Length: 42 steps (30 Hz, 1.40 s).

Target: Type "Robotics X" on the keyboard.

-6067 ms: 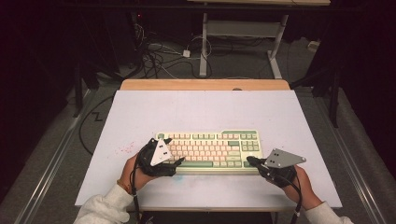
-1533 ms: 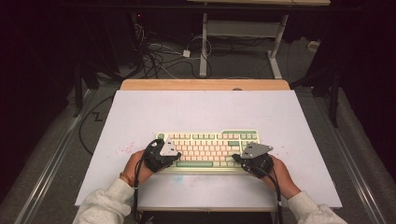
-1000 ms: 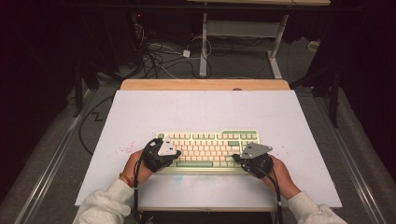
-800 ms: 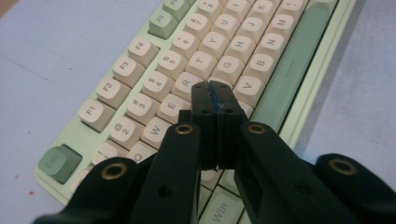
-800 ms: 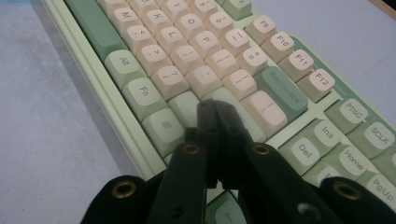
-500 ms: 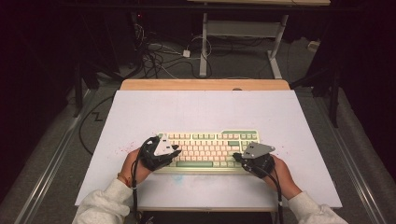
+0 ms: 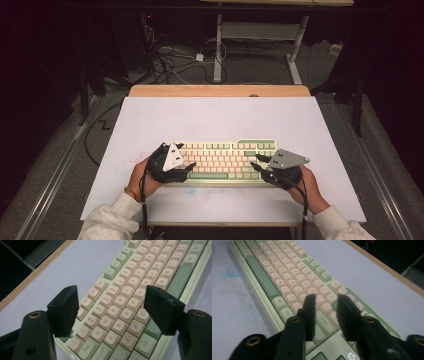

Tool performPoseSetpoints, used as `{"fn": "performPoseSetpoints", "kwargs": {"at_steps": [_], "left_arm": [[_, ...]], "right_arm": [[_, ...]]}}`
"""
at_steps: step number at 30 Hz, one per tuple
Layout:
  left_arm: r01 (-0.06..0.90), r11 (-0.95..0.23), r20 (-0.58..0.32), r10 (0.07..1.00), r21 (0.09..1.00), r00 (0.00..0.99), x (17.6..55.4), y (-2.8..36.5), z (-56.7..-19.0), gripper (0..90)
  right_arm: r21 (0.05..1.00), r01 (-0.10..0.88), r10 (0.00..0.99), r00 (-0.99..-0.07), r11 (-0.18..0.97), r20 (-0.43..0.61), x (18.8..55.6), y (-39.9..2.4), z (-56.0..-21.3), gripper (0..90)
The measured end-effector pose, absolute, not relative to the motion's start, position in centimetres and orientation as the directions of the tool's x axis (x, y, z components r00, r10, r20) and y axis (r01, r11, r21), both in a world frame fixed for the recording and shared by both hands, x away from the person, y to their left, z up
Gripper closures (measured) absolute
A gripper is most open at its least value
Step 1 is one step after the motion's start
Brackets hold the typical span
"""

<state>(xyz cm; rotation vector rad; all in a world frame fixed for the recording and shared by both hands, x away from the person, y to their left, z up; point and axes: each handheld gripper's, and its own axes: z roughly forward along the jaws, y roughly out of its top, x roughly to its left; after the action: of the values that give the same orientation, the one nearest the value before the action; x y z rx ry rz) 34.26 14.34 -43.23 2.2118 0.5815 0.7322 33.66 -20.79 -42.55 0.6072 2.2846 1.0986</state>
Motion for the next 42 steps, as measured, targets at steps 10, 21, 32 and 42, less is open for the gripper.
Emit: {"fn": "performPoseSetpoints", "kwargs": {"at_steps": [10, 21, 32, 42], "left_arm": [[0.182, -0.609, 0.318, 0.618, 0.772, 0.719, 34.2, 14.3, -43.4, 17.2], [0.165, -0.614, 0.335, 0.613, 0.772, 0.715, 34.3, 13.4, -43.5, 14.6], [0.139, -0.603, 0.351, 0.619, 0.785, 0.703, 33.7, 13.9, -43.1, 14.6], [0.105, -0.61, 0.381, 0.61, 0.785, 0.694, 32.6, 14.5, -42.6, 14.6]], "right_arm": [[0.82, 0.15, 0.625, -0.726, 0.552, -0.288, 33.7, -20.7, -42.6, 26.2], [0.839, 0.164, 0.677, -0.678, 0.52, -0.286, 34.1, -20.8, -42.6, 16.9], [0.843, 0.155, 0.686, -0.665, 0.515, -0.296, 33.8, -21.3, -41.9, 16.4], [0.845, 0.141, 0.687, -0.657, 0.516, -0.31, 33.1, -21.6, -41.5, 17.2]]}}
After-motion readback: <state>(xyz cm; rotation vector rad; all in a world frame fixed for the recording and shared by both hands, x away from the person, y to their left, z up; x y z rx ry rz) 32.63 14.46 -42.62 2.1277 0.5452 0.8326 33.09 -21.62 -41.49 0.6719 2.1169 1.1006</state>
